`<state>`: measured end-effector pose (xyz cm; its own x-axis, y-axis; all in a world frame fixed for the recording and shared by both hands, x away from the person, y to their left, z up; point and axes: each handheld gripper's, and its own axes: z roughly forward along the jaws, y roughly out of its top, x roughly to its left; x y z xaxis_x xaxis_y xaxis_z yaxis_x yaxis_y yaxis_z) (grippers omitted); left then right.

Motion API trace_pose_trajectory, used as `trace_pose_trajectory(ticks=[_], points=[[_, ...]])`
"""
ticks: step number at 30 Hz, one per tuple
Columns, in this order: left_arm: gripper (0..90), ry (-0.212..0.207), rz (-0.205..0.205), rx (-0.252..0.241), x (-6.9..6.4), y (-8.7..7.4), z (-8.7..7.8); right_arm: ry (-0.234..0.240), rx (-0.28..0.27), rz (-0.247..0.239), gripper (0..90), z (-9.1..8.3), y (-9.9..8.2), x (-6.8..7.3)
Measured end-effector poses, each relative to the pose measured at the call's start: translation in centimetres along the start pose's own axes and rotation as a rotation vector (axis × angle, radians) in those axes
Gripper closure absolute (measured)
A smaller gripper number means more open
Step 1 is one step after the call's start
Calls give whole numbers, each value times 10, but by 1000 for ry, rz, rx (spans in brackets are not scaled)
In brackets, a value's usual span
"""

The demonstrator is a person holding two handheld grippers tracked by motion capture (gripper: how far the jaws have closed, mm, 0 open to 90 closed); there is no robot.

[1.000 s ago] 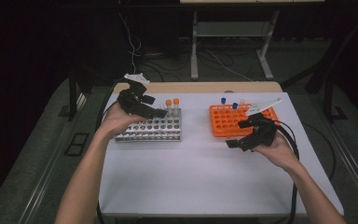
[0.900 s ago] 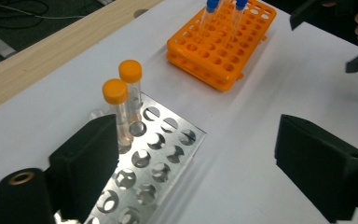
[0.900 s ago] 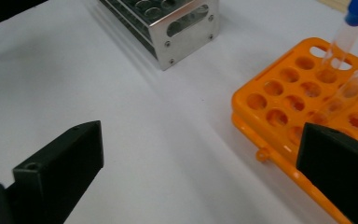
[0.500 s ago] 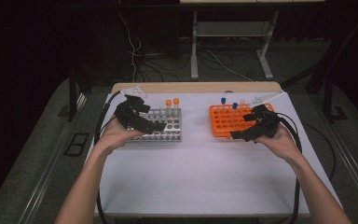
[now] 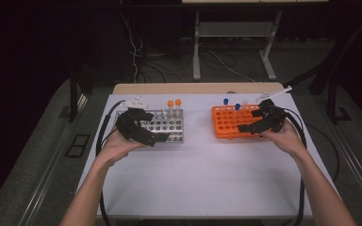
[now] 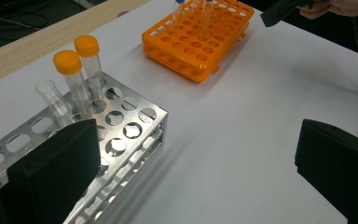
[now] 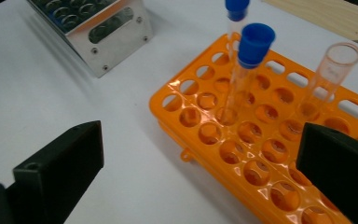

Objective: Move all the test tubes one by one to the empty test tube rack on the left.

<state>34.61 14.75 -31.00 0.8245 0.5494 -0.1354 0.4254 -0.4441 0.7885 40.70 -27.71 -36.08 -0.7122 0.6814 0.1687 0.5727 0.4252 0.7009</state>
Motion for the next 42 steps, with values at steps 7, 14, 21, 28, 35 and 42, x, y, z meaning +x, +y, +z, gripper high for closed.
trace_pose_trajectory(ticks=[7,14,21,28,35,42], points=[[0,-10,4,-6,-6,-8,2,-29,11,37,2,9,-5,-17],[0,-15,-3,-2,-7,-14,4,-74,22,67,47,17,-5,-36],[0,-15,-8,-8,-6,-18,4,-124,33,57,152,23,-2,-47],[0,-16,-8,-14,-7,-20,1,-177,8,50,314,32,-1,-55],[0,-12,-11,-19,-6,-23,-2,-186,-13,45,470,43,-2,-59],[0,-10,-11,-11,-6,-25,-2,-224,-21,32,651,54,2,-57]])
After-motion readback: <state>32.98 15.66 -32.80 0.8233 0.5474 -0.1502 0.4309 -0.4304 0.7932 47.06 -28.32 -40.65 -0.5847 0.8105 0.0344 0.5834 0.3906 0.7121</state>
